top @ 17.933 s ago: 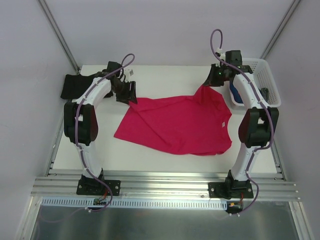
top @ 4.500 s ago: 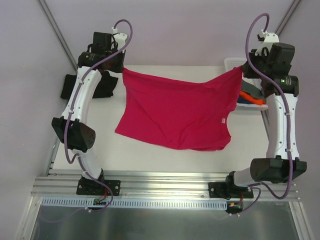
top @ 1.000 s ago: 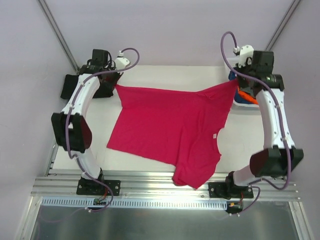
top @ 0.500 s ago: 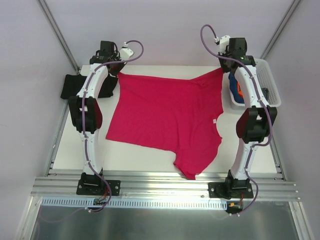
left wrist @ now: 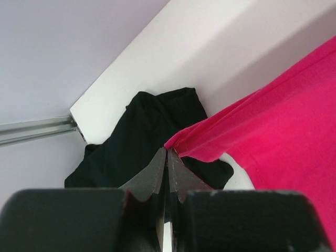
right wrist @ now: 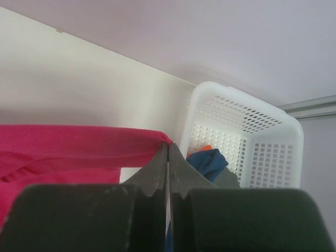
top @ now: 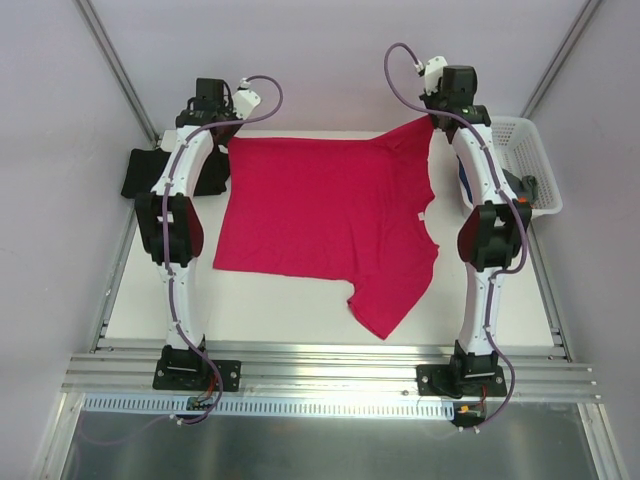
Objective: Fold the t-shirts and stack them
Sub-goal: Flatten the tshirt out, then fold the tshirt
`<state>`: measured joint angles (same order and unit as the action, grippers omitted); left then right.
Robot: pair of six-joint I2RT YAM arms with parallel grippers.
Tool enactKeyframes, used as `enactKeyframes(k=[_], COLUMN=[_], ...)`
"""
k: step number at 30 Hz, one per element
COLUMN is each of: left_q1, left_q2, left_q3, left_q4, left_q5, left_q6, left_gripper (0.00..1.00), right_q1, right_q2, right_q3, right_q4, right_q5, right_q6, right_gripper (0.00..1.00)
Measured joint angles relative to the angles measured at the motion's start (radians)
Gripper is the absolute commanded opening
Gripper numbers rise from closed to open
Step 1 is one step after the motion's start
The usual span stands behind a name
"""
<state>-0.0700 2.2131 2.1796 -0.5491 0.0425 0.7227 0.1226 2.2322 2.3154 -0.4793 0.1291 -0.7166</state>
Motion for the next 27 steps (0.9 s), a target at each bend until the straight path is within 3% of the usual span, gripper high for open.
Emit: enactKeyframes(k=[12,27], left_q1=[0.000,0.020], left_q2=[0.010,0.010], left_q3=[-0.037,-0.135], left_q4=[0.015,0.015], left_q5=[-0.003,0.000], left_q6=[0.000,0.000], left_gripper=[0.00,0.00], right_q1=[0.001,0.040], right_q2=[0.035,-0.186], right_q3=[-0.010,-0.311], right_q4=[-0.004,-0.174], right_q5=[-0.002,-0.095], right_q6=[0.003,0.097], right_gripper=[0.01,0.01])
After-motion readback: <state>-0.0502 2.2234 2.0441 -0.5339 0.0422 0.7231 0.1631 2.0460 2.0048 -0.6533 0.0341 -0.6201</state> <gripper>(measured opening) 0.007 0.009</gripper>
